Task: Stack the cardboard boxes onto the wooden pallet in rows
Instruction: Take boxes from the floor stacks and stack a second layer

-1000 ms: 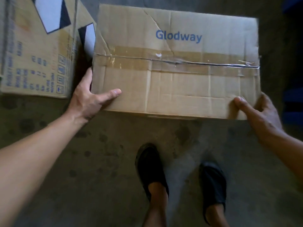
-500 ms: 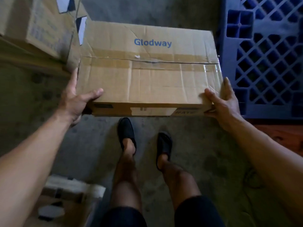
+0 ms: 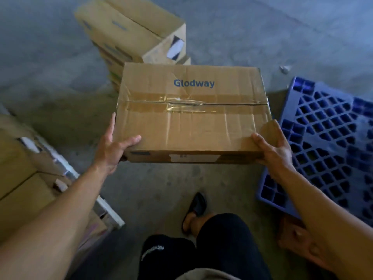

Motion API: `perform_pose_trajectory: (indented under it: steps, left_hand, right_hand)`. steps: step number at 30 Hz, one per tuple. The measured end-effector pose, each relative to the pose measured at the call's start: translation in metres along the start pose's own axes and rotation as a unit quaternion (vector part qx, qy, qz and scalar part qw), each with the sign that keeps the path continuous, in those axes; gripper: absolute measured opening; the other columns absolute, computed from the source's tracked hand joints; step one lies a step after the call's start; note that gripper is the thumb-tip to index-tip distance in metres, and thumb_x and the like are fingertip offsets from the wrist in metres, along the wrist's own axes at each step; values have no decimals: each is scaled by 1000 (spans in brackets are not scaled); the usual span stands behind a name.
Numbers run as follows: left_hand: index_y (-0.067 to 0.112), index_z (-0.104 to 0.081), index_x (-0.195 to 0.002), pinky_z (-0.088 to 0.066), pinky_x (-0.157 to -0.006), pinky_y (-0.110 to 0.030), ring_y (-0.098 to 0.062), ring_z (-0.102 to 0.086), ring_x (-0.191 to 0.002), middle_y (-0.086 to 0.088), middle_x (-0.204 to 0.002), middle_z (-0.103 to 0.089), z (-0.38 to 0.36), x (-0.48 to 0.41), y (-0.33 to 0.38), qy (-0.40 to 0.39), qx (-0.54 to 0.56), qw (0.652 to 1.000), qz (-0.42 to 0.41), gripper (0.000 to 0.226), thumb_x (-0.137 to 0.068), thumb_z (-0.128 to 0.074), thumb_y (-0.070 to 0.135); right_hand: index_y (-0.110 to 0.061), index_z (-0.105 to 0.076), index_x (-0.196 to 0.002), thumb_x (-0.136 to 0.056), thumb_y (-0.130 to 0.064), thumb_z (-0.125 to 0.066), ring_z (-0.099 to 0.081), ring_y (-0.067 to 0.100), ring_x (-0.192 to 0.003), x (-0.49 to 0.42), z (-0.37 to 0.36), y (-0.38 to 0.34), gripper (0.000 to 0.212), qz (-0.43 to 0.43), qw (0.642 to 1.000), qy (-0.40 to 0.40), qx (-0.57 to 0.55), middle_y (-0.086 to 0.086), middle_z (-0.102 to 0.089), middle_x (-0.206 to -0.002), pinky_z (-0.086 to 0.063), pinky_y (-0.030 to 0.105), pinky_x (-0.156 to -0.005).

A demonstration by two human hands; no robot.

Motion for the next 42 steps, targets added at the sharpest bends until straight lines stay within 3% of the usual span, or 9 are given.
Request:
perform_pose_trajectory:
  steps: [2, 6, 9, 13, 26, 33, 36, 39, 42]
  left_hand:
    - [57, -24, -148, -49, -103, -49, -14, -59, -123, 13, -137, -59, 29, 36, 7, 31, 7, 999, -18, 125, -46, -96, 52]
    - [76, -34, -129, -49, -101, -54, -15, -60, -121, 16, -135, -59, 88, 123, 13, 110, 41, 992, -43, 110, -43, -98, 51]
    - [80, -37, -119, -51, -95, -56, -17, -63, -118, 17, -133, -62, 127, 197, 9, 185, 67, 979, -45, 105, -37, -97, 53]
    - [70, -32, -137, -53, -89, -60, -24, -56, -124, 12, -147, -48, 167, 279, 7, 253, 92, 962, -36, 117, -39, -94, 52]
    - [69, -33, -137, -49, -89, -69, -31, -43, -135, 6, -156, -35, 232, 334, 23, 367, 105, 924, -36, 126, -31, -97, 53]
    - [49, -34, -150, -52, -89, -62, -32, -49, -129, 3, -151, -41, 257, 321, -2, 427, 178, 887, -15, 102, -71, -86, 10]
    - [42, -35, -151, -58, -79, -48, -29, -59, -118, 2, -144, -50, 279, 318, -23, 433, 197, 880, 7, 103, -69, -86, 8]
    - [39, -32, -153, -58, -64, -32, -20, -62, -108, 5, -139, -51, 310, 313, -44, 423, 176, 888, 27, 108, -65, -89, 13]
    - [27, -26, -157, -56, -75, -22, -17, -58, -111, 0, -146, -45, 346, 305, -66, 407, 146, 901, 46, 111, -67, -89, 10]
  right_hand:
    - [-59, -29, -145, -75, -50, -82, -54, 25, -123, 22, -14, -18, 88, 41, 999, -27, 18, -6, -42, -140, -60, 54, -83]
    - [-51, -29, -149, -73, -54, -79, -55, 18, -117, 74, -47, -47, 92, 114, 988, -101, 32, -8, -45, -138, -59, 26, -63]
    - [-46, -31, -151, -75, -55, -80, -58, 17, -111, 113, -76, -64, 91, 136, 977, -156, 47, -2, -48, -143, -57, 24, -59]
    - [-47, -35, -148, -75, -56, -81, -58, 28, -120, 153, -120, -82, 86, 160, 964, -203, 65, -1, -49, -143, -61, 51, -79]
    - [-40, -33, -151, -70, -63, -79, -49, 37, -132, 168, -237, -118, 95, 198, 924, -309, 103, 3, -42, -152, -53, 63, -94]
    - [-44, -32, -150, -63, -66, -79, -50, 37, -131, 158, -304, -120, 101, 185, 909, -339, 155, 4, -41, -152, -56, 58, -90]
    - [-41, -31, -152, -75, -57, -78, -52, 37, -127, 164, -334, -104, 91, 183, 905, -337, 183, 7, -41, -152, -60, 43, -75]
    - [-37, -36, -150, -78, -53, -77, -56, 37, -124, 175, -364, -84, 84, 172, 905, -343, 184, 7, -46, -148, -60, 53, -83]
    - [-39, -39, -148, -78, -58, -75, -56, 28, -118, 190, -394, -63, 81, 175, 905, -323, 217, 6, -50, -145, -59, 35, -68]
Point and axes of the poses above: each hand's wrist, its own x-axis away from the middle knuckle, its own z-axis out of the back of the hand, y = z × x, the point moved 4 cm from there along -x, towards the middle knuckle
